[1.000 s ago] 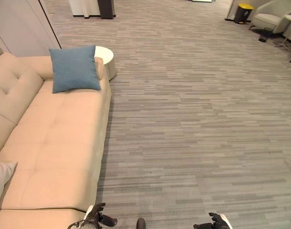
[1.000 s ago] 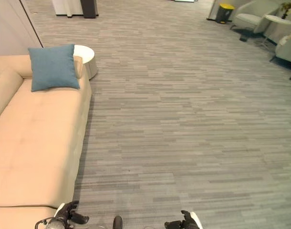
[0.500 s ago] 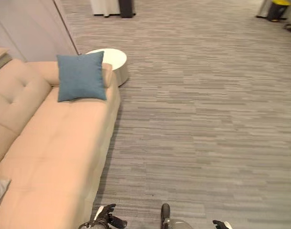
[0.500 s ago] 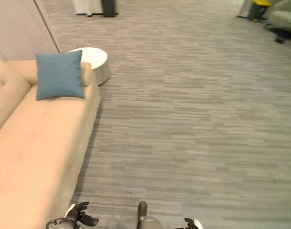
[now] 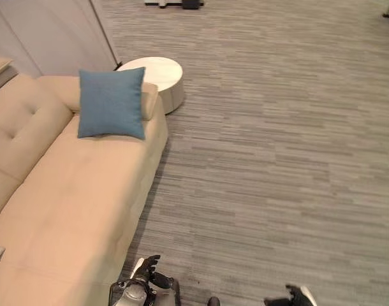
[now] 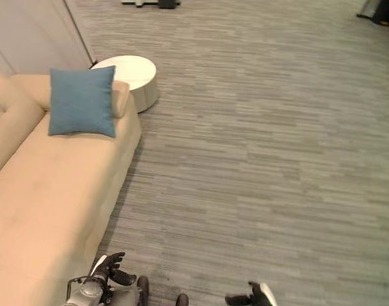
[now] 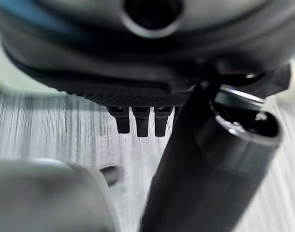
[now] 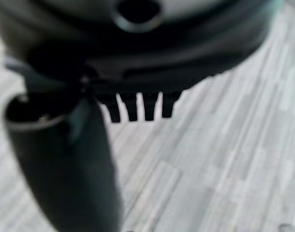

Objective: Pick up all the scattered cushions and arrange them neatly on the sofa.

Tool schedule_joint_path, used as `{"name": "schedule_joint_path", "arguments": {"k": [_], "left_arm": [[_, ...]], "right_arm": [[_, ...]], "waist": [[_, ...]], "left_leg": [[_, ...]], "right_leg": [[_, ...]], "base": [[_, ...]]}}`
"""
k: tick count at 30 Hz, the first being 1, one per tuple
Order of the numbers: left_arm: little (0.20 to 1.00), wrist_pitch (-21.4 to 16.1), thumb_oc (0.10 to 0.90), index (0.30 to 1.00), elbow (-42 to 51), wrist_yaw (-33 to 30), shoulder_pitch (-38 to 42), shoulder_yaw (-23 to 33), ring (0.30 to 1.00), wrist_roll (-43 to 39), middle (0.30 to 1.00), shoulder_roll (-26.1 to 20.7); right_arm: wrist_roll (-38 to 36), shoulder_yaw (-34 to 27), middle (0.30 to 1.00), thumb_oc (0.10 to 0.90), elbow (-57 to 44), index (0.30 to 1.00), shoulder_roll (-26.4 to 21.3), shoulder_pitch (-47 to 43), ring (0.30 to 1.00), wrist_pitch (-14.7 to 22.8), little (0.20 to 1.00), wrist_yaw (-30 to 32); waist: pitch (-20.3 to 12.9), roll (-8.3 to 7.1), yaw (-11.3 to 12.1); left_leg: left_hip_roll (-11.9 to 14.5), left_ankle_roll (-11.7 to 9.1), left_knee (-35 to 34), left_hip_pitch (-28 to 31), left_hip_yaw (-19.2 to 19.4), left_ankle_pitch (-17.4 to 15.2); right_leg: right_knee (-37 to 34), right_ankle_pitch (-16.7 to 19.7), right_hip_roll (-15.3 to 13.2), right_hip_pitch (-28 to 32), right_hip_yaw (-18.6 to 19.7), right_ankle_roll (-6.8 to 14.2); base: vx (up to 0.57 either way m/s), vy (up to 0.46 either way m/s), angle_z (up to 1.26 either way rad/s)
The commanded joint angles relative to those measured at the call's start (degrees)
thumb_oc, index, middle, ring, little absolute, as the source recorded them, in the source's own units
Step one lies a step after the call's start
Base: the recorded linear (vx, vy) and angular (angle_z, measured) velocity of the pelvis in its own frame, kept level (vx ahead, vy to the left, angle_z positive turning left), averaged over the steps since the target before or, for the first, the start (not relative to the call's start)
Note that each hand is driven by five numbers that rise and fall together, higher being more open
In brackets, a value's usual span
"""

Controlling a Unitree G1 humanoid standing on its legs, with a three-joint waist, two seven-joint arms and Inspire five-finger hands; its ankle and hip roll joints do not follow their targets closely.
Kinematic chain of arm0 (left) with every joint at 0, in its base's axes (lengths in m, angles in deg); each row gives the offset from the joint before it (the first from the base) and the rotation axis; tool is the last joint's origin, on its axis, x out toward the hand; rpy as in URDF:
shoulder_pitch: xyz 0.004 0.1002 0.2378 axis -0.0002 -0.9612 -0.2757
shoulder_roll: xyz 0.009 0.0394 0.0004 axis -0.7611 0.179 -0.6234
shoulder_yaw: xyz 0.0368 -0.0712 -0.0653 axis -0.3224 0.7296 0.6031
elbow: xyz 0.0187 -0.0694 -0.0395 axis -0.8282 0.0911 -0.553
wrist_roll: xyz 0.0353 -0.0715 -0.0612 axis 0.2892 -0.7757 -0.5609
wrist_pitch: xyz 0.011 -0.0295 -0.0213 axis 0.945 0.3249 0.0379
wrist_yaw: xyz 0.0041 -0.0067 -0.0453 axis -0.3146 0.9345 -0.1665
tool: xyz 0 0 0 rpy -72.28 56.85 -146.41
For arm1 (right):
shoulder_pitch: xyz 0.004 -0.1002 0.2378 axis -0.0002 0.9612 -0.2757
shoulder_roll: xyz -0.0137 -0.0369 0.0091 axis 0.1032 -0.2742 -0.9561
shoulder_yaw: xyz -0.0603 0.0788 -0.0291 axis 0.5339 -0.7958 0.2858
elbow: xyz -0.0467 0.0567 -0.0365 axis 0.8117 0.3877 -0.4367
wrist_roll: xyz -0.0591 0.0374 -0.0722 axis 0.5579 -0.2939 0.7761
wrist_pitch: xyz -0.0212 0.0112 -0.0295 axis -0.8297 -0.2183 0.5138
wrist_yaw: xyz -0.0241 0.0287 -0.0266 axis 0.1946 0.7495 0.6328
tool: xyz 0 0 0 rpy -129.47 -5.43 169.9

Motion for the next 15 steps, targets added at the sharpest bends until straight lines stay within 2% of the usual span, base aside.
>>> {"name": "schedule_joint_path", "arguments": {"k": [1,2,3,4,6,7,9,10,11,12,13,15], "left_arm": [[0.9,-0.8,0.8,0.9,-0.4,-0.5,-0.5,-0.1,0.9,0.3,0.9,-1.3],[0.9,-0.7,0.8,0.9,-0.4,-0.3,-0.6,0.0,0.9,0.2,0.9,-1.6],[0.9,-0.7,0.8,0.9,0.1,-0.3,-0.5,0.4,0.9,0.2,0.9,-2.1],[0.9,-0.6,0.8,0.9,0.1,-0.3,-0.5,0.4,0.9,0.2,0.9,-2.1],[0.9,-0.7,0.8,0.9,0.3,-0.2,-0.2,0.8,0.9,0.2,0.9,-2.5],[0.9,-0.7,0.8,0.9,0.3,-0.3,0.1,0.6,0.9,0.3,0.9,-2.7],[0.9,-0.7,0.8,0.9,0.3,-0.3,0.1,0.6,0.9,0.3,0.9,-2.7],[0.9,-0.8,0.8,0.9,0.6,-0.4,0.7,-0.4,0.9,1.4,0.9,-3.3],[0.9,-0.9,0.8,0.9,0.9,-0.5,0.8,-0.6,0.9,1.5,0.9,-3.3],[0.9,-0.9,0.8,0.9,1.3,-0.5,1.0,-0.7,0.9,1.7,0.9,-3.2],[0.9,-1.0,0.8,0.9,1.1,-0.4,1.3,-1.0,0.9,2.1,0.9,-3.1],[0.9,-1.3,0.8,0.9,0.3,-0.4,1.7,-1.1,0.9,2.4,0.9,-2.7]], "right_arm": [[0.6,-1.6,0.9,0.8,-4.0,0.9,-1.7,0.4,0.9,2.4,0.9,1.5],[0.6,-1.5,0.9,0.8,-3.7,0.9,-1.4,0.6,0.9,2.3,0.9,1.3],[1.3,-1.2,0.9,0.8,-3.8,0.9,-0.8,1.0,0.9,2.4,0.9,0.7],[1.3,-1.2,0.9,0.8,-3.8,0.9,-0.8,1.0,0.9,2.4,0.9,0.7],[1.9,-1.2,0.9,0.8,-3.8,0.9,-0.8,0.3,0.9,2.4,0.9,0.4],[2.0,-1.2,0.9,0.8,-4.1,0.9,-0.9,-0.2,0.9,2.5,0.9,0.2],[2.0,-1.2,0.9,0.8,-4.1,0.9,-0.9,-0.2,0.9,2.5,0.9,0.2],[1.9,-0.8,0.9,0.8,-4.5,0.9,-0.7,-0.9,0.9,2.7,0.9,0.2],[2.0,-0.6,0.9,0.8,-4.6,0.9,-0.6,-0.9,0.9,2.8,0.9,0.2],[1.8,-0.2,0.9,0.8,-4.9,0.9,-0.5,-1.0,0.9,2.9,0.9,0.3],[1.6,-0.1,0.9,0.8,-5.3,0.9,-0.6,-1.2,0.9,2.9,0.9,0.2],[1.7,0.0,0.9,0.8,-5.4,0.9,-0.6,-1.2,0.9,2.7,0.9,0.3]], "waist": [[-2.9,-0.45,2.1],[-3.5,-1.14,2.3],[-4.1,-1.92,2.9],[-4.2,-1.82,2.9],[-4.1,-1.85,3.3],[-3.8,-1.33,2.8],[-3.8,-1.32,2.9],[-2.4,0.55,0.1],[-1.9,0.77,-0.5],[-1.5,0.65,-1.1],[-1.2,0.2,-1.9],[-0.6,-0.09,-2.7]], "left_leg": [[-1.1,2.1,-0.2,1.4,0.6,4.7],[-1.6,2.7,0.8,1.5,0.1,4.0],[-2.4,3.9,0.9,3.0,0.2,2.5],[-2.2,3.9,0.9,2.8,0.2,2.5],[-3.2,5.4,-0.1,5.3,0.9,0.9],[-3.1,6.0,-0.8,6.8,1.0,0.5],[-3.1,6.0,-0.8,6.7,1.0,0.5],[-3.0,6.8,-3.0,12.4,-1.4,-0.6],[-3.2,6.8,-3.7,13.9,-2.3,-1.1],[-3.7,6.8,-4.3,15.7,-3.6,-2.0],[-4.5,6.7,-4.8,17.3,-5.1,-2.9],[-5.1,6.5,-5.2,19.1,-6.9,-3.9]], "right_leg": [[3.8,-3.7,-1.2,2.8,4.1,7.0],[4.7,-4.1,-1.7,2.9,4.7,7.2],[10.0,-4.2,-2.9,1.9,4.6,8.3],[10.0,-4.0,-2.8,1.7,4.7,8.3],[19.7,0.1,-5.7,-2.4,2.9,11.6],[25.7,3.9,-6.7,-6.1,2.6,12.7],[25.6,3.9,-6.7,-6.1,2.6,12.7],[33.9,4.6,-4.4,-14.0,2.9,11.3],[32.5,3.4,-3.5,-15.6,2.6,11.2],[26.3,1.7,-2.6,-16.8,1.6,10.0],[20.8,2.2,-1.5,-18.4,3.0,9.4],[15.2,4.6,-1.4,-20.0,4.3,9.9]], "base": [[0.34,0.091,-0.6],[0.3,0.11,-0.55],[0.3,0.11,-0.4],[0.26,0.14,-0.3],[0.18,0.142,-0.15],[0.13,0.113,-0.27],[0.13,0.1,-0.11],[0.3,0.157,0.31],[0.46,0.144,0.29],[0.4,-0.025,0.25],[0.41,-0.066,0.22],[0.3,-0.081,0.76]]}}
